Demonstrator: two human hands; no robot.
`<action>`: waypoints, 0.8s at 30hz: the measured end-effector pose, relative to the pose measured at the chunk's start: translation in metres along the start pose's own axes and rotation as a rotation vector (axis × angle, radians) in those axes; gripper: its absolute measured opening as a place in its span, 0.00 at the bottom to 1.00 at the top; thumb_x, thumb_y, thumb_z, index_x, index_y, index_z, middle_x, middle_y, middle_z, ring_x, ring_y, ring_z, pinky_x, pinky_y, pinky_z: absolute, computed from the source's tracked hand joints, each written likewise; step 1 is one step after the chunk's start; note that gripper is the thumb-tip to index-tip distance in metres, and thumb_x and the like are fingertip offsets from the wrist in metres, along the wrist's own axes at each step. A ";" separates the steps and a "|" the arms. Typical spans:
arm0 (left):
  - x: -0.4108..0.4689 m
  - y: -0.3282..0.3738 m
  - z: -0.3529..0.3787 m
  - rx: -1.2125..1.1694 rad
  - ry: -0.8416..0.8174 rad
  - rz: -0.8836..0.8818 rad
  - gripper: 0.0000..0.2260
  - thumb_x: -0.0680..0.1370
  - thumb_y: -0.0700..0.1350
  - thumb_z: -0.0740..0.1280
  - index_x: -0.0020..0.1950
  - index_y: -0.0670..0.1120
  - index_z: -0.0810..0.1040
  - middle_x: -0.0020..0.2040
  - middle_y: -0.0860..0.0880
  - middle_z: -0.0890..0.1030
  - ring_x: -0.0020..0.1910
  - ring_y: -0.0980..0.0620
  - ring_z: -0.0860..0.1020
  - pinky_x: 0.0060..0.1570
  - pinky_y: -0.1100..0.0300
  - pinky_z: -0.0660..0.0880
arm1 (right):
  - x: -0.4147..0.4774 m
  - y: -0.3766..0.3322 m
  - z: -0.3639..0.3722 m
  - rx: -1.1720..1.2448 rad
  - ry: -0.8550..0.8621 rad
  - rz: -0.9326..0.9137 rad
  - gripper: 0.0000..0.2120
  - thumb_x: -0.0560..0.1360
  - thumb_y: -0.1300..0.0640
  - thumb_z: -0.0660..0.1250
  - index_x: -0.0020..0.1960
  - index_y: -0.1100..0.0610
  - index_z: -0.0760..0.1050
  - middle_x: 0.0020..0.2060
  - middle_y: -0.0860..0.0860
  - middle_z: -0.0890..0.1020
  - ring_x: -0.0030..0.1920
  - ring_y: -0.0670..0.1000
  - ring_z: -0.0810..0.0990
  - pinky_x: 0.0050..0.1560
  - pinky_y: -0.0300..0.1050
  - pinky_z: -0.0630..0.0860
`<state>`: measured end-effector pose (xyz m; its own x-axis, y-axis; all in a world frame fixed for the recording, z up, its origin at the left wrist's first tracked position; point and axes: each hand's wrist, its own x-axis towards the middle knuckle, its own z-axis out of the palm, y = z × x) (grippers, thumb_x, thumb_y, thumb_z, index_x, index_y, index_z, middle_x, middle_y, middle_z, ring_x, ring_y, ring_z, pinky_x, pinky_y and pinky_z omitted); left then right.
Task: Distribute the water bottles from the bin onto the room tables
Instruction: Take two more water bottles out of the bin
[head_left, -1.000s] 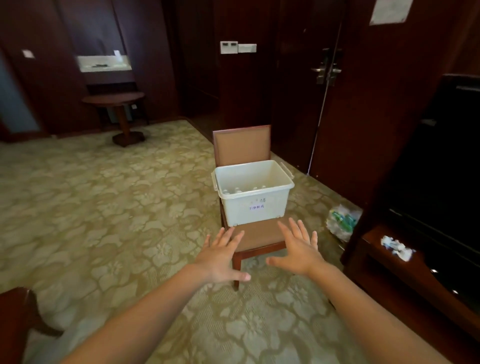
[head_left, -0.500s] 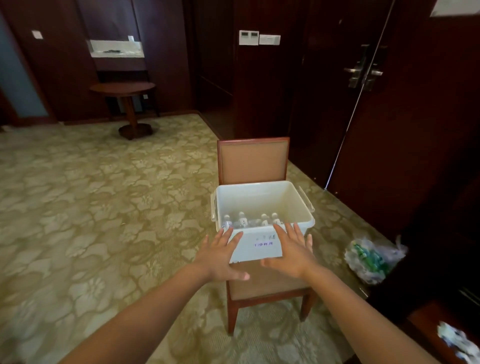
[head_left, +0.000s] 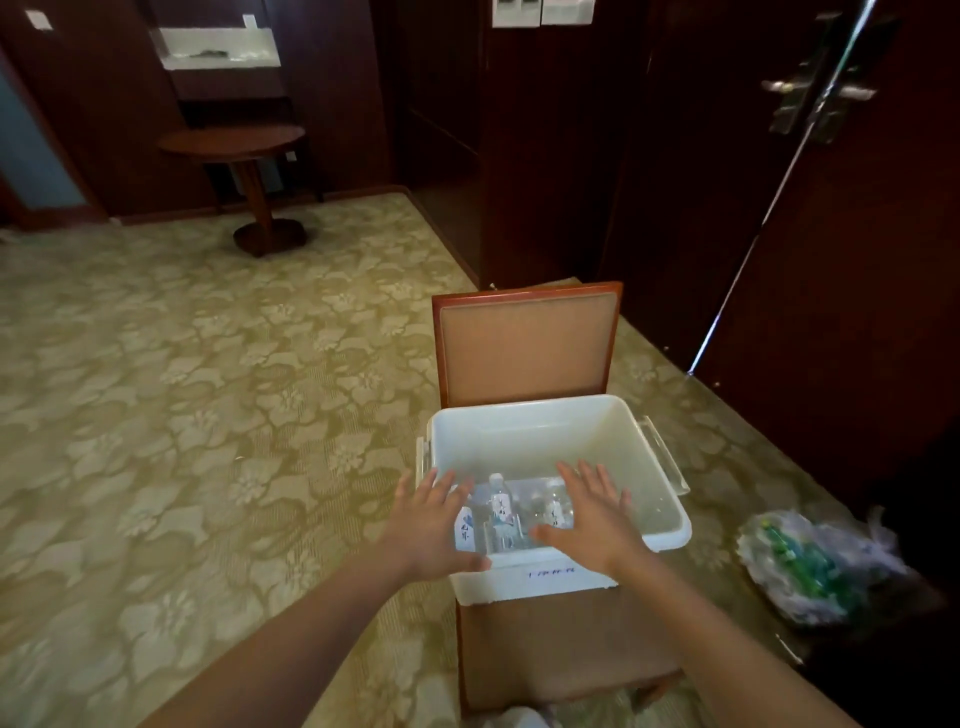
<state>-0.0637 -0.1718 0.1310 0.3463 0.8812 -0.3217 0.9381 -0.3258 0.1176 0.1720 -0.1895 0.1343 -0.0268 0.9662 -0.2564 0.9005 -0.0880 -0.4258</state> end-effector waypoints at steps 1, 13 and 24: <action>0.015 -0.005 0.001 0.000 -0.014 -0.014 0.47 0.71 0.73 0.60 0.79 0.54 0.39 0.80 0.49 0.39 0.78 0.47 0.36 0.72 0.42 0.32 | 0.017 0.003 0.001 0.004 -0.024 -0.003 0.46 0.75 0.35 0.66 0.81 0.47 0.44 0.81 0.51 0.42 0.80 0.54 0.36 0.78 0.61 0.38; 0.192 -0.026 0.037 0.059 -0.281 -0.106 0.47 0.73 0.68 0.64 0.80 0.50 0.40 0.81 0.46 0.43 0.79 0.44 0.39 0.76 0.42 0.38 | 0.228 0.054 0.053 -0.007 -0.402 -0.066 0.45 0.74 0.35 0.67 0.81 0.45 0.46 0.81 0.51 0.45 0.80 0.55 0.39 0.77 0.58 0.42; 0.280 -0.044 0.099 0.188 -0.513 -0.098 0.45 0.75 0.65 0.63 0.80 0.46 0.41 0.80 0.41 0.47 0.79 0.41 0.42 0.74 0.44 0.37 | 0.314 0.086 0.121 0.173 -0.717 -0.012 0.43 0.76 0.46 0.71 0.81 0.50 0.48 0.80 0.53 0.57 0.79 0.57 0.54 0.76 0.51 0.56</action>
<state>-0.0083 0.0552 -0.0577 0.1682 0.6459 -0.7447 0.9333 -0.3475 -0.0906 0.1884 0.0771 -0.0878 -0.3667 0.5769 -0.7299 0.8187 -0.1726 -0.5477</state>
